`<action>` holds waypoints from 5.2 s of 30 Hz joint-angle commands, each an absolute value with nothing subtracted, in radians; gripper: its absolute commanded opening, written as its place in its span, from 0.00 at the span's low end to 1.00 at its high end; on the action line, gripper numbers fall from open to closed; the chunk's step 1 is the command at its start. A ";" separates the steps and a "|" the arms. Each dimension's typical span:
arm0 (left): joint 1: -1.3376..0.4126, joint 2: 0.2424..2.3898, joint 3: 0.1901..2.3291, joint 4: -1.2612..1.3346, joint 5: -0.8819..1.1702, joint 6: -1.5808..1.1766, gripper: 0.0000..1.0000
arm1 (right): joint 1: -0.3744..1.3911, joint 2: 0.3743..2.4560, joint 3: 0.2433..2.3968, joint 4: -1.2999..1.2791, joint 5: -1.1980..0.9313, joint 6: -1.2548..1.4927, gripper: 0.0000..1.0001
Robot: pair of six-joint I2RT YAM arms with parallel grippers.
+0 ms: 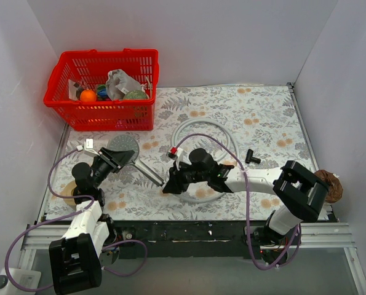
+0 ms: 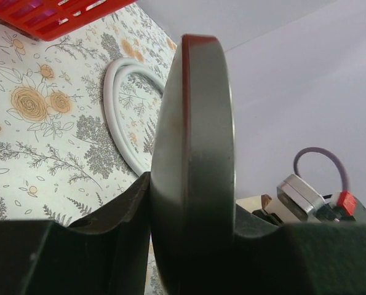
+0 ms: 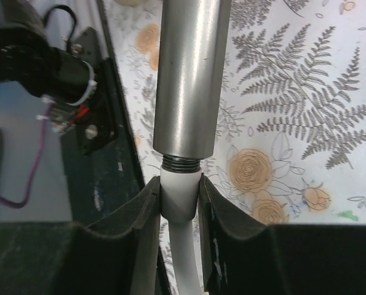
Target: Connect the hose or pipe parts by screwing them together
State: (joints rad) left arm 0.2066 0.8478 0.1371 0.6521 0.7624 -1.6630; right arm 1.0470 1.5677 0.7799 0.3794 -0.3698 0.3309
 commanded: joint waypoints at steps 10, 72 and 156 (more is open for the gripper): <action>0.193 0.834 0.132 0.680 0.850 -1.690 0.00 | 0.910 1.753 0.703 1.251 -0.761 0.797 0.01; 0.195 0.821 0.133 0.644 0.813 -1.655 0.00 | 1.350 1.706 1.197 -0.174 0.332 0.109 0.03; 0.195 0.804 0.135 0.643 0.816 -1.655 0.00 | 1.304 1.713 1.189 -0.199 0.316 0.058 0.33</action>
